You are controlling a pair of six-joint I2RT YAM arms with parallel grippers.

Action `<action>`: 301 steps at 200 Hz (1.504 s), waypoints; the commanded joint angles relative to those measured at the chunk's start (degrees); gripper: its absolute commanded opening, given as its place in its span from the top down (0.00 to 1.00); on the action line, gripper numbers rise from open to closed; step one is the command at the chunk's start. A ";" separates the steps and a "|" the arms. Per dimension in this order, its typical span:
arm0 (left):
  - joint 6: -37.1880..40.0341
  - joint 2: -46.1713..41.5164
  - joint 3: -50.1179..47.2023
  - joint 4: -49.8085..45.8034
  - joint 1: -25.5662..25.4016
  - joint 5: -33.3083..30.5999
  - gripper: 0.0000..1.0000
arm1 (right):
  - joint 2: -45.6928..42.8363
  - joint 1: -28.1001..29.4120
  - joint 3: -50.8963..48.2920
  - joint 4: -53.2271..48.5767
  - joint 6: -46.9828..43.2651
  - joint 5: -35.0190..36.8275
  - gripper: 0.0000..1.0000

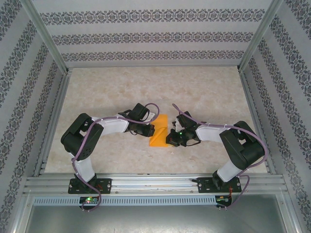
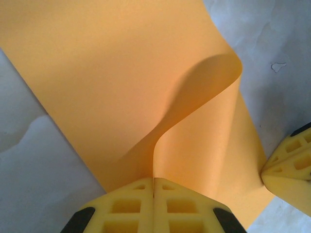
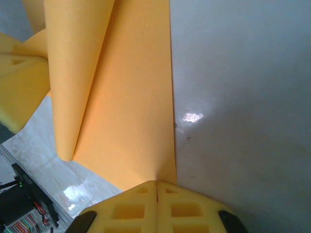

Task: Fold a paper plane with a square sheet of paper (fold left side to right side)
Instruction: Fold the triangle a second time at the center of the table.

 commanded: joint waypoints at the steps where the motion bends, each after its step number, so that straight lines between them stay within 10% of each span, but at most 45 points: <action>1: 1.29 1.20 1.25 -1.00 0.70 -0.56 1.00 | 2.98 0.66 -1.21 -3.53 -0.83 4.47 1.00; 301: 1.73 3.13 -1.92 -0.48 0.64 -0.76 1.00 | -4.04 -0.49 1.53 3.75 3.15 -1.31 1.00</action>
